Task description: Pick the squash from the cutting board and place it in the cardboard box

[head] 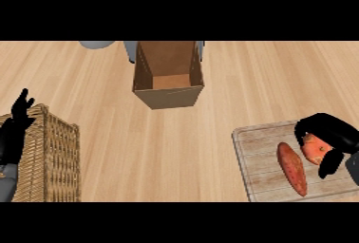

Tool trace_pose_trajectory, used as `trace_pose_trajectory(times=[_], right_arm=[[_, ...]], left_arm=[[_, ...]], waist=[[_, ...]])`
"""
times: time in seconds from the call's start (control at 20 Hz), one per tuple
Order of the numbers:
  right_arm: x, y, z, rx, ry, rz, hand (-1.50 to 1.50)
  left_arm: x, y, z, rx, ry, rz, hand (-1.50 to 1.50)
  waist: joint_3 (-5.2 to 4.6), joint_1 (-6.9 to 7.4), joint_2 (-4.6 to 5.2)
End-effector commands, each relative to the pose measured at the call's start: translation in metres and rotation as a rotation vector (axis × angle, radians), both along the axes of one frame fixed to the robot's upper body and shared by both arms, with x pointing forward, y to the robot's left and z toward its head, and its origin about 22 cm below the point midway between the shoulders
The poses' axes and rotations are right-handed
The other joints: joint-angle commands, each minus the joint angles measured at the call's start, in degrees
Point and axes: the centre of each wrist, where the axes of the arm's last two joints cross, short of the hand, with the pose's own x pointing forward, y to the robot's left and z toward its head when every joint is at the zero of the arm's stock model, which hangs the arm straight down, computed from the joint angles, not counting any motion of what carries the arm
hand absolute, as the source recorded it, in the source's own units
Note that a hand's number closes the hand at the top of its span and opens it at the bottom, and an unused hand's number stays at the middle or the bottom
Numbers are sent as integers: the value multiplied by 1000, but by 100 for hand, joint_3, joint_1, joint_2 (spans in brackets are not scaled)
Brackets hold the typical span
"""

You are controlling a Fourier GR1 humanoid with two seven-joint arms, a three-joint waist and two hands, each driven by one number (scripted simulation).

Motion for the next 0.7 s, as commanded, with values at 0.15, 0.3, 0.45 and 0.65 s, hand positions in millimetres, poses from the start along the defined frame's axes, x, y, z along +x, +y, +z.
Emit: trace_pose_trajectory(times=[0.15, 0.3, 0.45, 0.65], right_arm=[[-14, 31, -40, 57, 0, -626, 150], [-20, 43, -47, 48, -41, -814, 150], [-7, 69, -32, 9, -161, -914, 150], [16, 120, 11, 88, -373, -947, 150]], left_arm=[[-17, 15, -8, 1, 51, 77, 0], [-17, 14, -2, 7, 46, 105, 0], [-24, 13, -8, 15, 73, 106, 0], [-23, 13, -5, 22, 69, 96, 0]], waist=[[-42, -363, -137], [-63, -572, -212], [-81, -481, -207], [-82, -445, -247]])
